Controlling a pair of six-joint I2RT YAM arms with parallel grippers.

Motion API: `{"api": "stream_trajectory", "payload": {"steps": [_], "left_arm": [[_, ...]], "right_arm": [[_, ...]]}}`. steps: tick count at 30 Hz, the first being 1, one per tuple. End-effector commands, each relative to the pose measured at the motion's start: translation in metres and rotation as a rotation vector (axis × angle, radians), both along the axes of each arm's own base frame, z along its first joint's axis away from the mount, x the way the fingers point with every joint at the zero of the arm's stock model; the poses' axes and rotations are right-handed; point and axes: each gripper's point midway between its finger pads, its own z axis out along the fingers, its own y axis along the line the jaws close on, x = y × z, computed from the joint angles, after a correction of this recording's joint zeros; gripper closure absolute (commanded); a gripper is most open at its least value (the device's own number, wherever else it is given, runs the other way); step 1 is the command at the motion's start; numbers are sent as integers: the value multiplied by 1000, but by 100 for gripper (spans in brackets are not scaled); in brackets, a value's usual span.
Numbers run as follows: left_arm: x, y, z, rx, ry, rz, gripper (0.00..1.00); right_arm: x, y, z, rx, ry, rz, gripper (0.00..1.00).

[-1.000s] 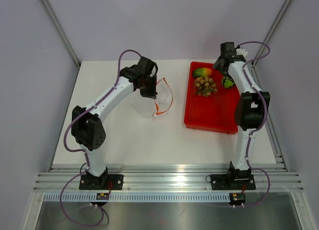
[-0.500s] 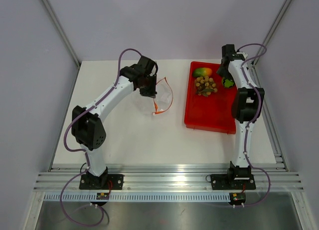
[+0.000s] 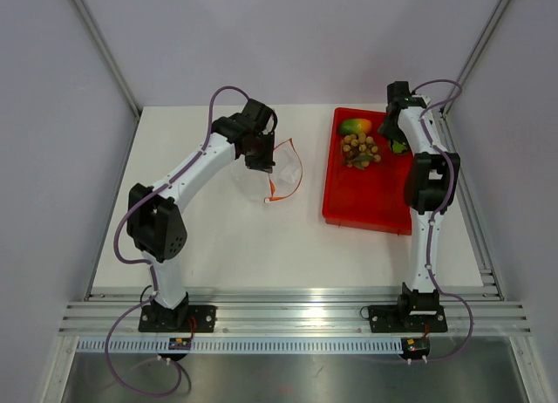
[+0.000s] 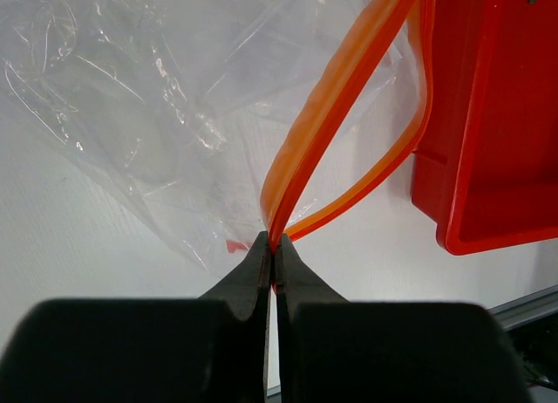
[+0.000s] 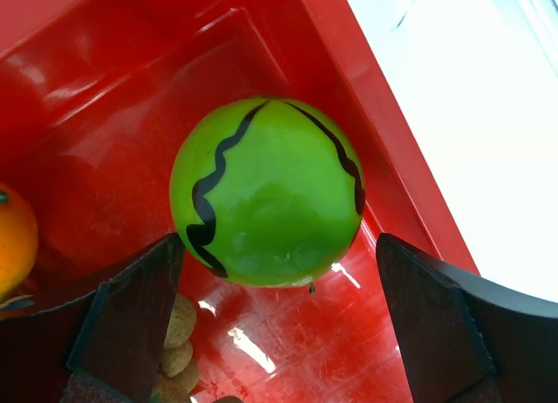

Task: Place the food in the zip-top bag and seal the zipper
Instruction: Pick up the fake fruit from the bin.

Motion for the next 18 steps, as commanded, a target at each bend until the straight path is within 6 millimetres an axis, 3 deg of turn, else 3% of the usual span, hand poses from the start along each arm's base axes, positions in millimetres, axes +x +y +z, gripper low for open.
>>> {"api": "stream_trajectory", "payload": {"steps": [1,7,10,11,15,17,18], "left_arm": [[9,-3,7,-5,-46,-5,100],[10,-3,5,-6,-43,-8,100],[9,-4,3,-5,-38,-11,100],[10,-3,2,-4,-37,-9,100],[10,-4,1,-4,-33,-7,100],[10,-4,1,-6,-32,-5,100],[11,-4,2,-7,-34,-3,100]], "right_arm": [[14,-19,9,-32,-41,-7,1],[21,-19,6,-38,-46,15,2],[23,-18,8,-33,-54,26,12],[23,-17,9,-27,-58,28,22],[20,-9,21,17,-100,36,40],[13,-5,34,37,-131,34,43],[10,-2,50,52,-162,38,43]]}}
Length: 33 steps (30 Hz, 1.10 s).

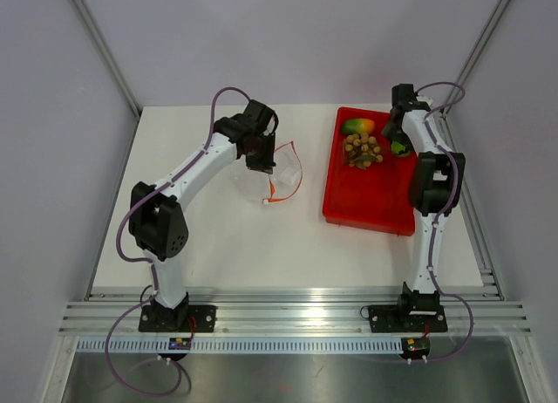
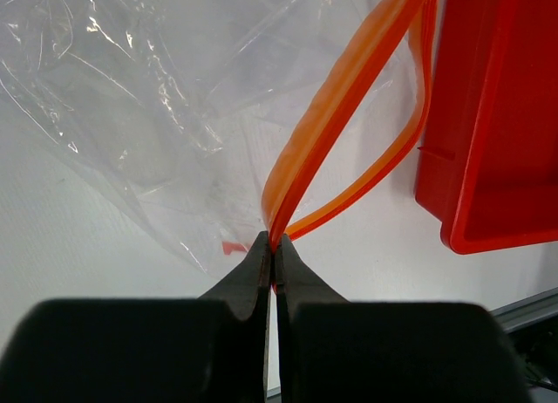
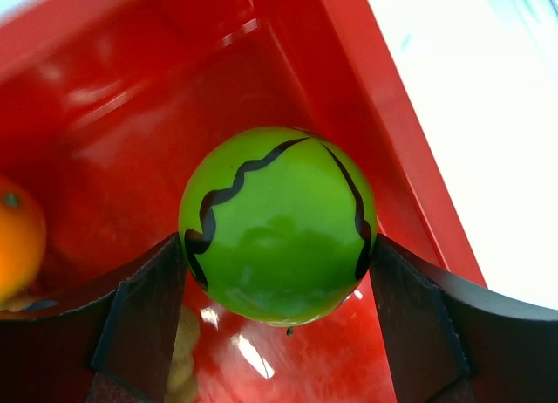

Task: Place the food in the zip-top bag and seal the zipper
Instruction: Pick up the fake fruit from the bin, then place the fake fruit in the zipper food storage bag.

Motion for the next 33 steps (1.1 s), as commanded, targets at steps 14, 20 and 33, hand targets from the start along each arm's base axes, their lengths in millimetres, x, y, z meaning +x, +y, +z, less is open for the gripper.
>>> {"api": "stream_trajectory", "payload": {"steps": [14,20,33], "left_arm": [[-12,-25,10,-53,5,-43,100],[-30,-29,7,-38,41,8,100],[-55,-54,40,-196,58,5,100]], "right_arm": [[-121,74,129,236,-297,137,45],[-187,157,151,326,-325,309,45],[-241,311,150,617,-350,557,43]]}}
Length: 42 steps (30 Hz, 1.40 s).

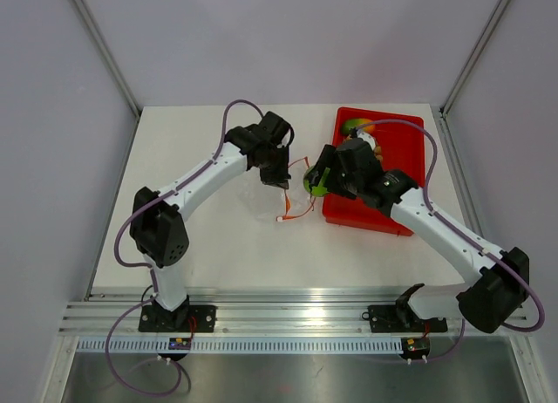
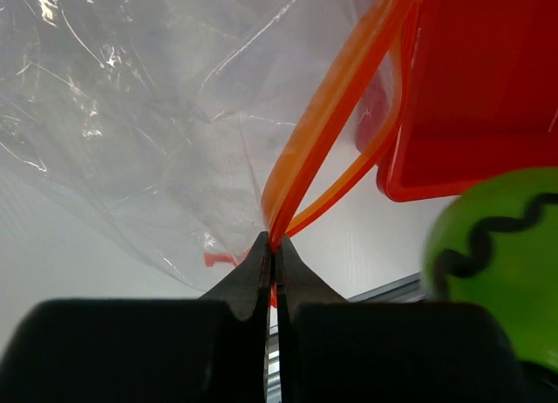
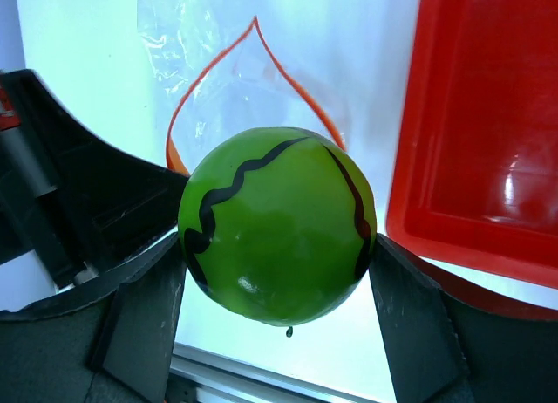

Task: Place the food in the zip-top bag and seal the zipper
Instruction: Place the fake fruit in the zipper food storage bag.

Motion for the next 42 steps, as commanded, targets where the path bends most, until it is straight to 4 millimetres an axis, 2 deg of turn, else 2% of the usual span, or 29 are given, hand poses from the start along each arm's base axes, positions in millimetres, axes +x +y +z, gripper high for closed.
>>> {"api": "stream_trajectory", "payload": {"steps": [1,5,7,11,14,15,18,22,27,30,31,35,39,42], "left_arm": [[-6,-13,49,-146,-66,-9,100],[-17,-21,70,-223,-69,-57,100],[-20,-24,76,-249,-63,-77,100],[-29,-31,86,-310,-49,-121,100],[-35,-35,87,-336,-30,-153,100],[-36,-35,87,-335,-27,-156,100],[-34,-33,83,-330,-22,-149,100],[-26,-29,76,-331,-15,-121,100],[-21,-30,77,-349,-11,-120,100],[-22,-32,81,-371,-10,-127,100],[-23,-34,82,-381,-8,-129,100],[-25,-35,86,-398,-8,-138,100],[-26,-33,85,-401,-5,-140,100],[-25,-32,84,-400,-5,-141,100]], "right_arm": [[12,27,-3,105,-14,-8,42],[22,39,-17,107,12,2,42],[27,47,-11,117,-1,22,41],[38,51,-18,84,7,8,38],[43,54,-16,85,3,10,25],[42,55,-16,83,9,12,15],[40,56,-7,96,-1,28,8],[27,48,15,115,-29,36,8],[13,36,29,120,-45,32,8],[12,33,22,87,-22,31,6],[13,35,12,69,5,37,5],[14,46,0,78,42,66,2],[16,42,-2,62,36,43,2],[14,34,6,47,21,29,2]]}}
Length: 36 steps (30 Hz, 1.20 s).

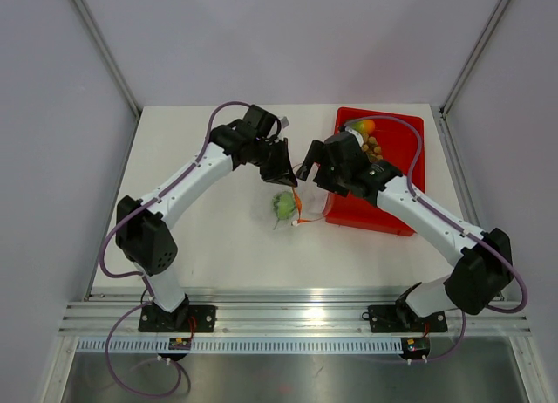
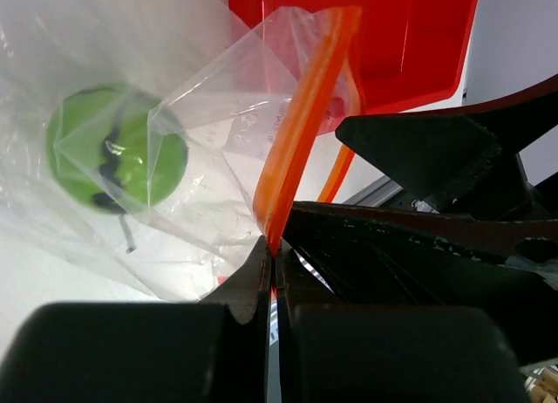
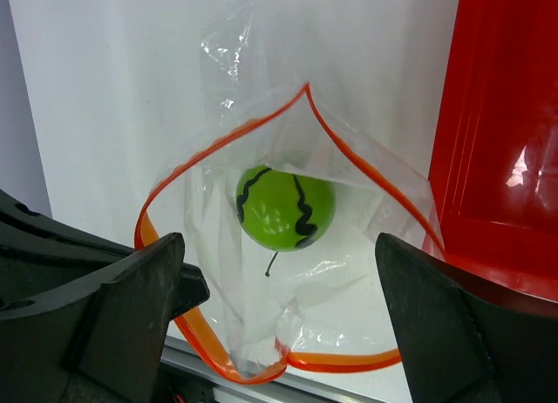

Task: Place the food in the zip-top bag and seal the zipper
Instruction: Place the fake fruit in the zipper food storage bag, then adjust the zipper food storage bag at the center of the board.

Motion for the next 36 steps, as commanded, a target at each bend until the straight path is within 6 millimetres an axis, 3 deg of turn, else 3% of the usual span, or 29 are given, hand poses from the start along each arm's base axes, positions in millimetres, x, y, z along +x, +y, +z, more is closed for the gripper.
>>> {"api": "stream_trajectory", "payload": {"steps": [1,3,8,13,16,19,20,21,23,24,26,27,30,31,33,35,36], "left_arm": [[1,-7,26,-92,-60,-26,100],[2,-6,23,-90,-55,-26,100],[3,-5,21,-94,-52,-23,100],[3,-1,27,-101,-66,-16,100],[4,2,29,-104,-69,-11,100],[3,5,29,-101,-71,-8,100],[3,7,29,-99,-71,-5,100],[3,8,29,-97,-81,-14,100],[3,12,31,-83,-107,-21,100],[8,22,35,-49,-144,-13,100],[13,43,39,8,-160,19,100],[21,52,53,34,-219,37,100],[28,82,75,136,-305,94,100],[30,86,94,138,-352,110,100],[31,99,100,195,-381,134,100],[32,107,97,237,-390,146,100],[36,113,92,274,-394,165,100]], "right_arm": [[-5,-4,29,14,-57,-3,3],[-8,-11,42,25,-93,-22,8],[-18,-40,31,-60,-83,-98,11],[-28,-61,-20,-188,24,-150,5],[-33,-53,-51,-174,84,-122,8],[-35,-40,-69,-144,129,-90,28],[-34,-35,-68,-131,129,-79,52],[-31,-33,-68,-130,125,-74,64],[-21,-25,-45,-106,79,-58,87],[-13,-18,-21,-82,29,-36,100],[-11,-8,6,-62,-13,5,100],[-6,0,38,-34,-76,29,100],[-12,17,84,7,-153,96,100],[-16,24,90,26,-159,127,100],[-17,29,89,31,-144,142,100],[-18,31,76,21,-114,147,100],[-17,34,59,11,-83,147,100]]}}
